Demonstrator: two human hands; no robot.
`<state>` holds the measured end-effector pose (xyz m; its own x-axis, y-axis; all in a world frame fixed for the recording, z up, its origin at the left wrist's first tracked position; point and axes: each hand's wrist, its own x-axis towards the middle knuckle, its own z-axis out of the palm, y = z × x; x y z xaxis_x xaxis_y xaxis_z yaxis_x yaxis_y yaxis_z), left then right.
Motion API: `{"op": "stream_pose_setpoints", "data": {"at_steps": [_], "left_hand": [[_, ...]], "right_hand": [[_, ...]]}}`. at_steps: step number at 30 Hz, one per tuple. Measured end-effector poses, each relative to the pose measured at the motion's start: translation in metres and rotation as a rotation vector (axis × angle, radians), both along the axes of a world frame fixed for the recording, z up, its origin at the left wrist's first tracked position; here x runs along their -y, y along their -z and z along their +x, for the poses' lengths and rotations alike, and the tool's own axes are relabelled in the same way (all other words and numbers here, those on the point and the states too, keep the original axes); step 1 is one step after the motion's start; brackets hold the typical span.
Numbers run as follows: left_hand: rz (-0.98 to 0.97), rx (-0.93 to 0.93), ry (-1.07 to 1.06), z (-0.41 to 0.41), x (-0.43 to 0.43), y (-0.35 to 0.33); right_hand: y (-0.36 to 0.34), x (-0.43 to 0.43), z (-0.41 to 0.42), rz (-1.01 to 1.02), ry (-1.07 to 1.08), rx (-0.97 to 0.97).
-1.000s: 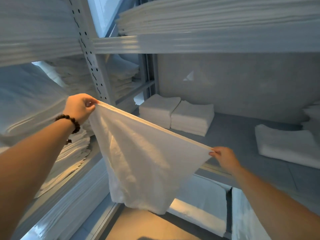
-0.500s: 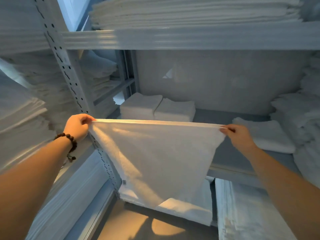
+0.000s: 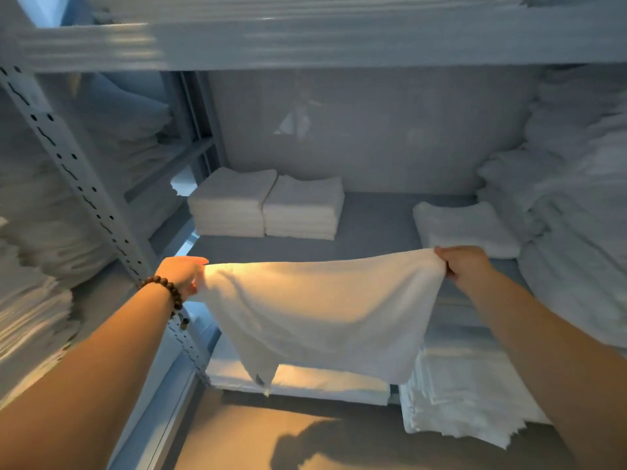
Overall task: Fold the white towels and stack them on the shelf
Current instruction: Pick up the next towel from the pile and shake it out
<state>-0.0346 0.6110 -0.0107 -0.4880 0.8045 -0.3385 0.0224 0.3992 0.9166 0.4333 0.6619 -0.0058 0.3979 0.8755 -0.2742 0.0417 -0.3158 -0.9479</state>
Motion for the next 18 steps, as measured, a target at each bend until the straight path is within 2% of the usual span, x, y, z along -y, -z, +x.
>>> {"op": "stream_pose_setpoints", "data": {"at_steps": [4,7,18], "left_hand": [[0.040,0.136,0.069,0.059,-0.001,0.012],[0.098,0.140,0.166,0.109,0.001,0.009],[0.177,-0.084,0.453,0.208,0.009,-0.019]], "right_hand": [[0.001,0.016,-0.027,0.024,-0.068,-0.160],[-0.002,0.029,-0.055,0.038,-0.165,-0.136],[-0.017,0.067,-0.121,0.122,-0.336,-0.035]]}}
